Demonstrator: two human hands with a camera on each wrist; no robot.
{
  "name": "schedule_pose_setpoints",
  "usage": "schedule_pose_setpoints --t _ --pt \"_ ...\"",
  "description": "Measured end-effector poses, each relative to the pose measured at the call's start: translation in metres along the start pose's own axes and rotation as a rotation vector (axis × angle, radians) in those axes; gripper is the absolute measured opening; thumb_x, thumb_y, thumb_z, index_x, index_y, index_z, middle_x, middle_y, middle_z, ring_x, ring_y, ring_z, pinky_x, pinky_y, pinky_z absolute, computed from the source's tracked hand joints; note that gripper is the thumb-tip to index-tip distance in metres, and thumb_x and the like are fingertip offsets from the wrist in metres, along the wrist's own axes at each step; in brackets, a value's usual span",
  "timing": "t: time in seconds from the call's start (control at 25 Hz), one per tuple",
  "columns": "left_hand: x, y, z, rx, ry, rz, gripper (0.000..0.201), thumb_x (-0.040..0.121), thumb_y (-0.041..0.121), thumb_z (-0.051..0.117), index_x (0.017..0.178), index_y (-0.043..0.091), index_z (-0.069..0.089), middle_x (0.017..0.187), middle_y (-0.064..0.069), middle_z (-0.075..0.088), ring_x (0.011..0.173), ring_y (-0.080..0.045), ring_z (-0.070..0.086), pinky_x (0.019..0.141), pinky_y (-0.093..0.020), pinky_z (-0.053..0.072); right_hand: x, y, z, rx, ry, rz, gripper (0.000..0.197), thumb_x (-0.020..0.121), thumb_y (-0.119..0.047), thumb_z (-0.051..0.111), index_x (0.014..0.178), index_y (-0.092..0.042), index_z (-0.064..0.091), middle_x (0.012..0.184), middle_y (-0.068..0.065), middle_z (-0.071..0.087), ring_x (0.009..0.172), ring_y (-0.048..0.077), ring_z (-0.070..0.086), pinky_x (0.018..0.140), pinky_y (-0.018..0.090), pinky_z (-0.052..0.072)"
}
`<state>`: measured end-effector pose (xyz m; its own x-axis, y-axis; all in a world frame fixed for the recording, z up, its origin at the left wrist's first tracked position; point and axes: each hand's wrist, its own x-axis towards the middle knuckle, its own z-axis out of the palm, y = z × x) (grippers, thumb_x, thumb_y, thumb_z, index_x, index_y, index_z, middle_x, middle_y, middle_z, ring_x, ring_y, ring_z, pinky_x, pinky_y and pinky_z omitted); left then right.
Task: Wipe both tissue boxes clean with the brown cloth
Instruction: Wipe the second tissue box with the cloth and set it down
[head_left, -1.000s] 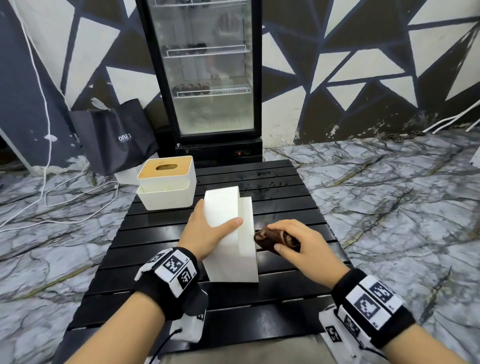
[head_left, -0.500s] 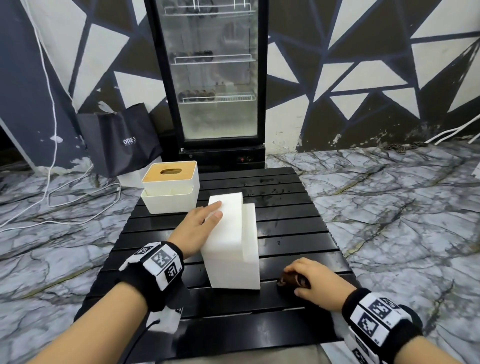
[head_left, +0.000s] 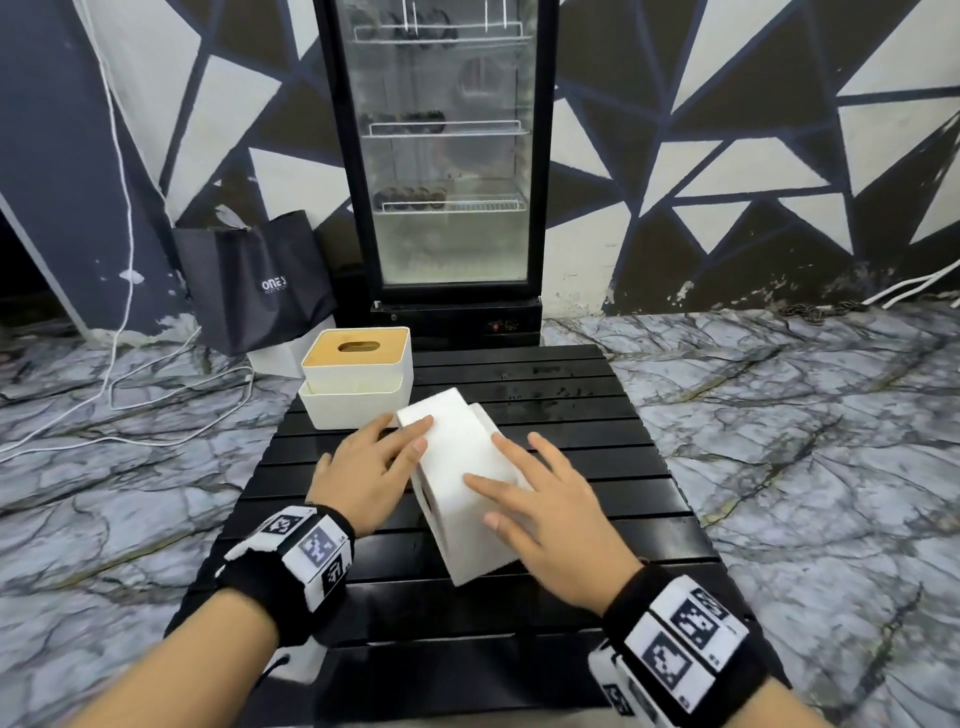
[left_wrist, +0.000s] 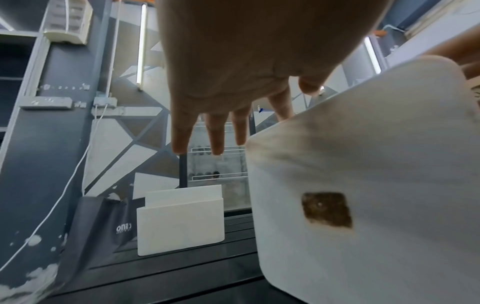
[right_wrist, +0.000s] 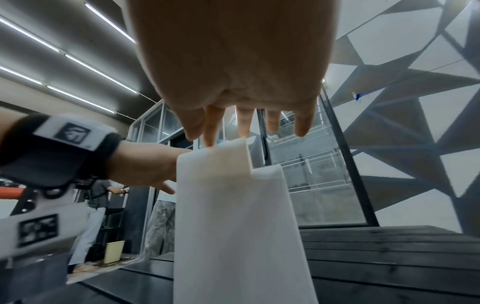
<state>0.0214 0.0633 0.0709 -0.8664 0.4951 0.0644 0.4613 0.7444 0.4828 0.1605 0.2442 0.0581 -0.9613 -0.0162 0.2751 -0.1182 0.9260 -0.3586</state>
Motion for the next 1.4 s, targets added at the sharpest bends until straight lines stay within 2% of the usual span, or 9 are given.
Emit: schedule_pose_setpoints --t 0.16,0.28,0.48,0.6,0.8,0.96,1.08,1.2,1.4 --pt "-0.014 -0.001 -0.007 -0.255 0.146 0.008 0.037 0.085 0.062 0.044 0.100 0.035 0.064 0.135 0.003 0.046 0.119 -0.015 0.045 0.098 -0.033 0.036 0.006 0.013 -0.010 0.170 0.002 0.141 0.037 0.092 -0.045 0.038 0.129 -0.042 0.044 0.149 -0.010 0.026 0.138 0.015 0.016 0.112 0.037 0.022" --pt "-0.007 0.003 -0.009 -0.357 0.235 -0.055 0.019 0.086 0.037 0.064 0.076 0.022 0.059 0.109 -0.001 0.050 0.101 -0.017 0.050 0.084 -0.025 0.034 0.020 0.002 -0.008 0.399 0.114 0.213 0.027 0.092 -0.029 0.049 0.118 -0.028 0.056 0.132 -0.006 0.046 0.125 0.010 0.038 0.102 0.022 0.029" --pt "-0.001 -0.010 -0.009 -0.474 0.234 -0.086 0.023 0.075 0.029 0.076 0.082 0.026 0.054 0.111 -0.006 0.050 0.097 -0.021 0.054 0.081 -0.028 0.042 0.033 -0.010 0.000 0.518 0.231 0.385 0.017 0.084 -0.033 0.061 0.095 -0.025 0.051 0.109 -0.007 0.051 0.097 0.012 0.049 0.082 0.026 0.038" --pt "-0.005 -0.017 -0.010 -0.594 0.197 -0.119 0.047 0.069 0.030 0.082 0.102 0.022 0.051 0.115 -0.007 0.052 0.099 -0.023 0.056 0.077 -0.027 0.046 0.035 -0.009 -0.004 0.646 0.192 0.459 0.036 0.080 -0.032 0.067 0.109 -0.027 0.046 0.111 -0.010 0.048 0.099 0.014 0.051 0.078 0.024 0.036" --pt "-0.021 -0.029 -0.025 -0.634 -0.088 -0.138 0.129 0.029 0.057 0.080 0.143 0.032 0.026 0.110 0.006 0.053 0.099 -0.016 0.058 0.069 -0.030 0.052 0.023 -0.001 -0.008 0.678 -0.012 0.478 0.086 0.068 -0.038 0.076 0.137 -0.035 0.025 0.131 -0.006 0.038 0.116 0.019 0.048 0.095 0.030 0.040" --pt "-0.034 -0.034 -0.031 -0.578 -0.327 -0.133 0.161 0.015 0.063 0.086 0.147 0.040 -0.004 0.115 0.011 0.057 0.109 -0.020 0.059 0.095 -0.050 0.046 0.010 -0.003 -0.008 0.781 -0.244 0.488 0.105 0.065 -0.031 0.080 0.140 -0.043 0.007 0.135 -0.003 0.042 0.122 0.012 0.043 0.097 0.042 0.046" --pt "-0.042 -0.034 -0.034 -0.585 -0.381 -0.093 0.150 0.016 0.061 0.088 0.143 0.042 0.011 0.118 0.004 0.058 0.108 -0.018 0.061 0.091 -0.038 0.051 0.001 -0.007 -0.005 0.893 -0.312 0.440 0.105 0.065 -0.015 0.081 0.136 -0.046 0.009 0.126 0.000 0.050 0.118 0.013 0.048 0.086 0.032 0.053" --pt "-0.053 -0.036 -0.032 -0.635 -0.322 -0.063 0.108 0.023 0.052 0.089 0.117 0.039 0.038 0.115 -0.006 0.059 0.100 -0.014 0.063 0.079 -0.027 0.057 -0.009 -0.008 -0.004 0.991 -0.202 0.389 0.088 0.060 -0.009 0.079 0.125 -0.042 0.029 0.120 0.002 0.057 0.114 0.021 0.055 0.093 0.035 0.050" --pt "-0.063 -0.039 -0.014 -0.503 -0.239 -0.008 0.081 0.040 0.042 0.086 0.104 0.042 0.035 0.121 -0.002 0.053 0.099 -0.015 0.064 0.081 -0.029 0.055 -0.017 -0.004 0.003 0.880 -0.184 0.302 0.069 0.058 -0.009 0.079 0.106 -0.034 0.035 0.120 -0.001 0.052 0.094 0.022 0.062 0.083 0.037 0.054"
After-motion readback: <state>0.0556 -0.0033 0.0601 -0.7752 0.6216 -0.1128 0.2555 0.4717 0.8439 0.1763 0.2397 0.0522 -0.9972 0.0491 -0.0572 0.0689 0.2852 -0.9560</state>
